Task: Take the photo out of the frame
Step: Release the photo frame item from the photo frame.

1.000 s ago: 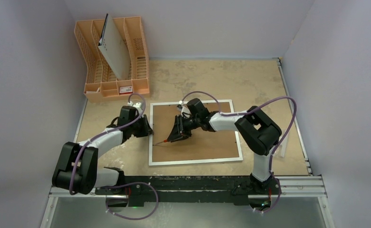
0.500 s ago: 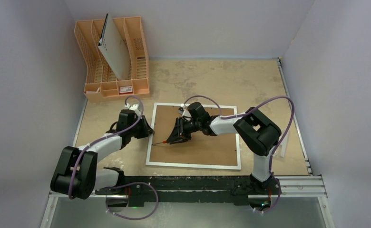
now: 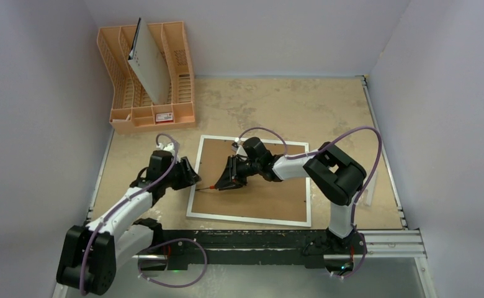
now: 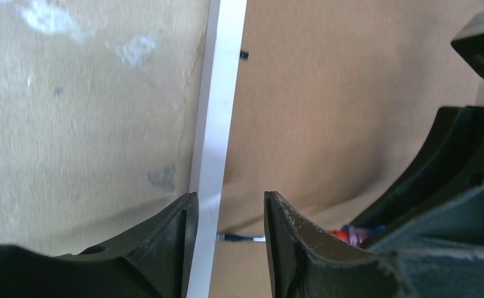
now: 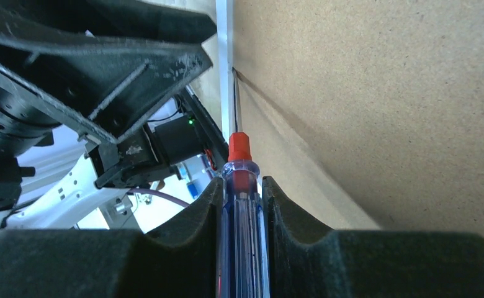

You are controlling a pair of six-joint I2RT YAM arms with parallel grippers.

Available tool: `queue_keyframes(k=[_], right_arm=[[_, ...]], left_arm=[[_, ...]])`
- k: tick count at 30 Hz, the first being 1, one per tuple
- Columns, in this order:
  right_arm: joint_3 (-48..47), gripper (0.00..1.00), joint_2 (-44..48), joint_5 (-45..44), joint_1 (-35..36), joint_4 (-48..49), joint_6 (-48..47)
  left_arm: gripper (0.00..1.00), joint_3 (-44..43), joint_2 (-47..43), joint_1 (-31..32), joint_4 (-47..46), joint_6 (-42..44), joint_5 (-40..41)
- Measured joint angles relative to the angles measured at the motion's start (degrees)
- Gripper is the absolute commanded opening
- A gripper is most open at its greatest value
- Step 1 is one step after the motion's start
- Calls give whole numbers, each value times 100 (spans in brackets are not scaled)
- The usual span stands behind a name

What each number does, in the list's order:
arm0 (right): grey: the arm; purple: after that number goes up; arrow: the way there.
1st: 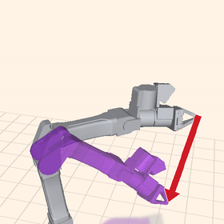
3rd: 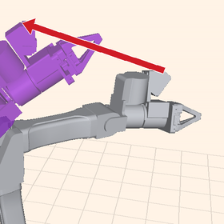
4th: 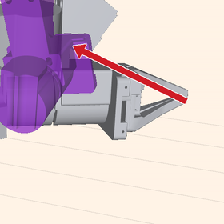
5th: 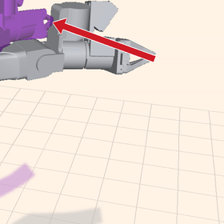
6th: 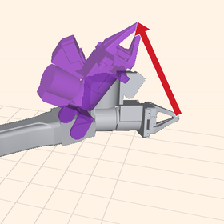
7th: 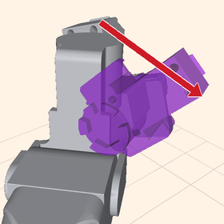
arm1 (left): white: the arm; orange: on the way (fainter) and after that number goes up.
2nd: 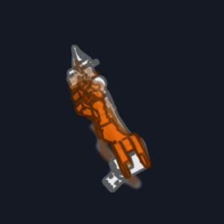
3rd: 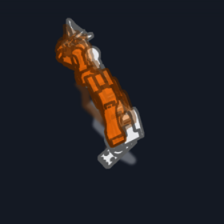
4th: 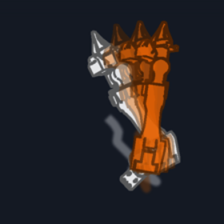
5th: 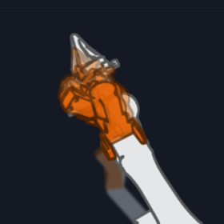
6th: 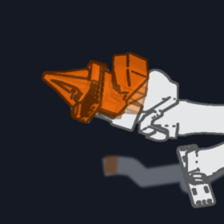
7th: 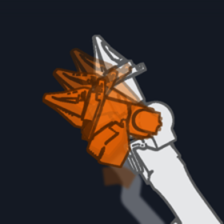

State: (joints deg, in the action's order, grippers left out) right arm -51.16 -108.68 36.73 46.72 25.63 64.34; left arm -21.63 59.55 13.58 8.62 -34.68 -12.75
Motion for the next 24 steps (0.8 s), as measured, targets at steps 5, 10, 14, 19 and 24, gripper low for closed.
queue_keyframes(k=[5, 10, 14, 19, 24], right_arm=[[2, 0, 2, -7, 7, 2, 13], [2, 0, 2, -7, 4, 0, 9], [-4, 0, 2, -4, 7, -4, -7], [-15, 0, 2, 2, 4, -24, -28], [-26, 0, 2, 7, 4, -48, -28]], left_arm=[[49, 389, -848, 35, 315, -439, -20], [49, 627, -1174, 33, 302, -826, 17], [49, 848, -1207, 31, 136, -1029, 17], [50, 929, -1113, -2, -57, -1178, 9], [50, 942, -1119, -4, -81, -1246, 13]])
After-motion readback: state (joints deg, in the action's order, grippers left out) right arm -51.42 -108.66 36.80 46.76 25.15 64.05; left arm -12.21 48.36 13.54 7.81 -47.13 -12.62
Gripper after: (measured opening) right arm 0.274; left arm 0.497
